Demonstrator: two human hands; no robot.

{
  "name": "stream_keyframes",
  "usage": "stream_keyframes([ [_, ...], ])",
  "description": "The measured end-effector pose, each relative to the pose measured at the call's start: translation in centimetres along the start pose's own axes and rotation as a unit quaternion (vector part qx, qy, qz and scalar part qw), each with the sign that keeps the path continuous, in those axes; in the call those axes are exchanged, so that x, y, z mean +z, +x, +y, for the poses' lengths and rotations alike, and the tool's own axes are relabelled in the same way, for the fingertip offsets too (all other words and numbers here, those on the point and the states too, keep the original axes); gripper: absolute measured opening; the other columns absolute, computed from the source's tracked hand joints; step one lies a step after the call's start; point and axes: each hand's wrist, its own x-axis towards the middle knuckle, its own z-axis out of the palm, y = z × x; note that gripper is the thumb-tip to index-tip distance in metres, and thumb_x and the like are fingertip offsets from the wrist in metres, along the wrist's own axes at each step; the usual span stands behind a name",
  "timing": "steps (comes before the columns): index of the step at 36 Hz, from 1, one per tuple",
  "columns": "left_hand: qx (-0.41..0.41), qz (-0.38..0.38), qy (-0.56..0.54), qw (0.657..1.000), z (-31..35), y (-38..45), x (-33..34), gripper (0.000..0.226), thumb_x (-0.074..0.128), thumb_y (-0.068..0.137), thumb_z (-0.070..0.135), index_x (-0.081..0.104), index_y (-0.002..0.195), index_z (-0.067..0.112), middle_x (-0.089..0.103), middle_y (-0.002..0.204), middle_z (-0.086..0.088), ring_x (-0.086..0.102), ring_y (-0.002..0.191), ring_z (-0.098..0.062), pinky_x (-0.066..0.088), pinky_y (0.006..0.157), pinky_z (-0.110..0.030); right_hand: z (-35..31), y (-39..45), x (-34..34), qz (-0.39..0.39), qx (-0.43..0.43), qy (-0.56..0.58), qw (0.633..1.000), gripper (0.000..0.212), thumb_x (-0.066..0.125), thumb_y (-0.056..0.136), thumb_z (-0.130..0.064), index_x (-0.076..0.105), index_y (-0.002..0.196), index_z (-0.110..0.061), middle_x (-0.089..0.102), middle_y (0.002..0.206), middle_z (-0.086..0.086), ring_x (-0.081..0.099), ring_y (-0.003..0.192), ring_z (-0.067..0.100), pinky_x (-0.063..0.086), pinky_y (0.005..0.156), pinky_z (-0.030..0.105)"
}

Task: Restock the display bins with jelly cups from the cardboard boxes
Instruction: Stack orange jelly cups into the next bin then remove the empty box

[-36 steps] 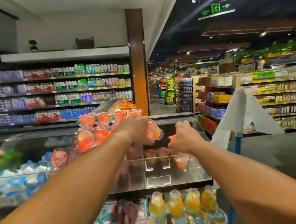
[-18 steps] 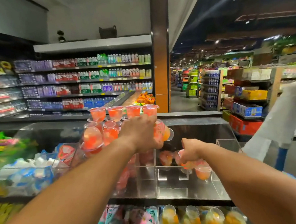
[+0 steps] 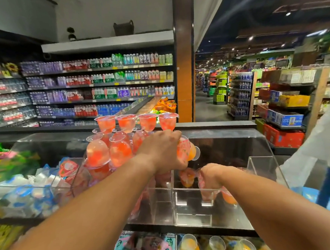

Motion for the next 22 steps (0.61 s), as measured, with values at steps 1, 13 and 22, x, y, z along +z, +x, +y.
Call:
stream_keyframes([
  [1, 0.001, -0.001, 0.003, 1.000, 0.0, 0.1, 0.1, 0.073, 0.070, 0.075, 0.059, 0.050, 0.135, 0.024, 0.059, 0.132, 0.001, 0.057, 0.119, -0.024, 0.051, 0.095, -0.042, 0.0, 0.1, -0.1, -0.001, -0.003, -0.001, 1.000, 0.066, 0.085, 0.064, -0.047, 0.065, 0.121, -0.022, 0.062, 0.099, 0.000, 0.061, 0.096, 0.025, 0.056, 0.089, 0.041],
  [13, 0.004, -0.052, -0.004, 0.999, 0.2, 1.7, -0.1, 0.079, 0.074, 0.071, 0.055, 0.043, 0.135, 0.021, 0.061, 0.127, -0.001, 0.059, 0.109, -0.026, 0.055, 0.089, -0.045, 1.7, -8.2, -7.8, 0.130, -0.075, 0.098, 0.984, 0.088, 0.086, 0.073, -0.039, 0.037, 0.143, -0.022, 0.054, 0.130, -0.002, 0.055, 0.105, 0.017, 0.048, 0.086, 0.030],
  [22, 0.030, -0.079, -0.040, 0.996, 2.0, 2.8, -1.1, 0.082, 0.083, 0.073, 0.046, 0.027, 0.127, 0.025, 0.060, 0.104, 0.000, 0.062, 0.092, -0.026, 0.055, 0.073, -0.043, 0.4, -11.6, -8.0, 0.298, -0.227, 0.129, 0.918, 0.098, 0.084, 0.078, -0.029, 0.023, 0.155, -0.028, 0.039, 0.152, -0.006, 0.040, 0.135, 0.011, 0.034, 0.109, 0.021],
])
